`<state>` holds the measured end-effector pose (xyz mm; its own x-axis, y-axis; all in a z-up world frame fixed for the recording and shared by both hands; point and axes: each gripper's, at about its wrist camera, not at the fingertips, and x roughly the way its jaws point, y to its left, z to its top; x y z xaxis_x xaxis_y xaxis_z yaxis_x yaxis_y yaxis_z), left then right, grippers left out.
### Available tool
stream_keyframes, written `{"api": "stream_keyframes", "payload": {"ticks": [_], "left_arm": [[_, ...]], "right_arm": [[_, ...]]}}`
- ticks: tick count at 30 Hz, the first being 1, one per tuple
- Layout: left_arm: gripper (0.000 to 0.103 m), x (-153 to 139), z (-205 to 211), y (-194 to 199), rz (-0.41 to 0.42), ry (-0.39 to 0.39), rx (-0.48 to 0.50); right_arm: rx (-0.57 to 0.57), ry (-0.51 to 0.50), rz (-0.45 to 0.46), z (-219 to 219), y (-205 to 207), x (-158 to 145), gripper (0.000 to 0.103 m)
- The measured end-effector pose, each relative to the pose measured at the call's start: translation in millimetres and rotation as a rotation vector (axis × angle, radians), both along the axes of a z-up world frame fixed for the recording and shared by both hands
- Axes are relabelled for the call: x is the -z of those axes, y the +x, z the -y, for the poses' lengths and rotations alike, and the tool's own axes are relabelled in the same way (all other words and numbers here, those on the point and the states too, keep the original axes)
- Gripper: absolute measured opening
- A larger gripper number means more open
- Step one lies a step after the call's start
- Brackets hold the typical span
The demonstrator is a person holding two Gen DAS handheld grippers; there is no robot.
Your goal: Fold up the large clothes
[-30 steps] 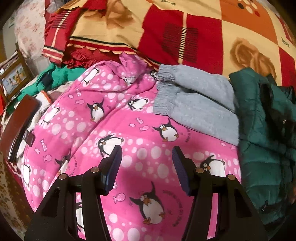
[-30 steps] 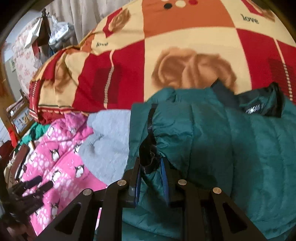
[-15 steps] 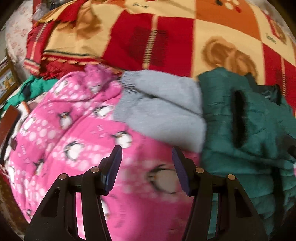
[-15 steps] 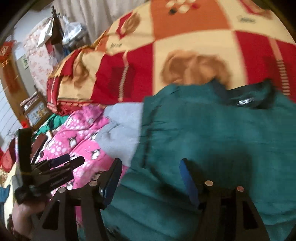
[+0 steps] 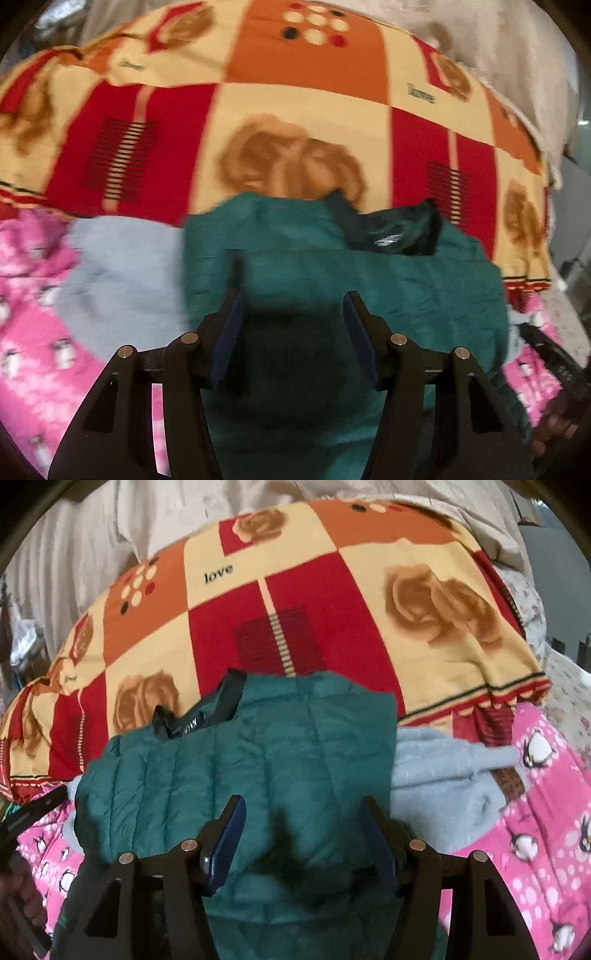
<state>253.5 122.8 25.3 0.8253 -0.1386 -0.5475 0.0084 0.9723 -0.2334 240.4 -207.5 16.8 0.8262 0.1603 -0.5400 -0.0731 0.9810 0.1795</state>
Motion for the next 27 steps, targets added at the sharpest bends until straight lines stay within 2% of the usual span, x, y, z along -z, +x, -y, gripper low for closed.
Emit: {"api": "stream_keyframes", "payload": {"ticks": [3, 4, 7, 9, 10, 12, 15, 17, 19, 21, 24, 27], "left_arm": [[0.056, 18.7, 9.8, 15.9, -0.045, 0.007, 0.0], [0.056, 19.5, 7.1, 15.5, -0.038, -0.012, 0.013], [0.056, -4.3, -11.1, -13.3, 0.115, -0.004, 0.002], [0.056, -20.6, -42.3, -29.3, 0.187, 0.01, -0.083], [0.058, -21.4, -60.8, -31.3, 0.182, -0.005, -0.141], [0.06, -14.5, -95.0, -28.7, 0.129, -0.044, -0.252], [0.06, 16.3, -146.7, -21.5, -0.046, -0.087, -0.497], [0.06, 34.4, -162.5, -16.4, -0.147, -0.08, -0.582], [0.06, 43.5, -168.9, -13.7, -0.191, -0.101, -0.593], [0.06, 42.1, -165.4, -11.7, -0.186, -0.099, -0.581], [0.06, 31.6, -150.1, -11.1, -0.142, -0.048, -0.565], [0.06, 16.1, -129.5, -10.4, -0.043, -0.037, -0.526]], "right_arm": [[-0.092, -0.01, 0.0, -15.6, 16.3, -4.7, 0.059], [-0.106, -0.014, 0.008, -18.8, 18.7, -4.6, 0.059], [-0.104, 0.03, -0.021, -15.1, 25.7, 4.4, 0.059], [-0.103, 0.062, -0.053, -8.7, 29.1, 14.9, 0.059], [-0.104, 0.068, -0.079, -6.4, 31.5, 20.3, 0.059], [-0.115, 0.064, -0.125, -5.1, 33.8, 31.1, 0.059], [-0.163, 0.018, -0.217, -14.2, 40.7, 48.3, 0.059], [-0.162, -0.021, -0.207, -20.1, 39.3, 54.9, 0.059], [-0.159, -0.035, -0.199, -23.2, 38.7, 55.1, 0.061], [-0.168, -0.028, -0.197, -23.8, 38.8, 56.0, 0.066], [-0.177, -0.021, -0.206, -24.4, 38.2, 59.1, 0.074], [-0.192, -0.025, -0.216, -26.8, 39.3, 60.4, 0.082]]}}
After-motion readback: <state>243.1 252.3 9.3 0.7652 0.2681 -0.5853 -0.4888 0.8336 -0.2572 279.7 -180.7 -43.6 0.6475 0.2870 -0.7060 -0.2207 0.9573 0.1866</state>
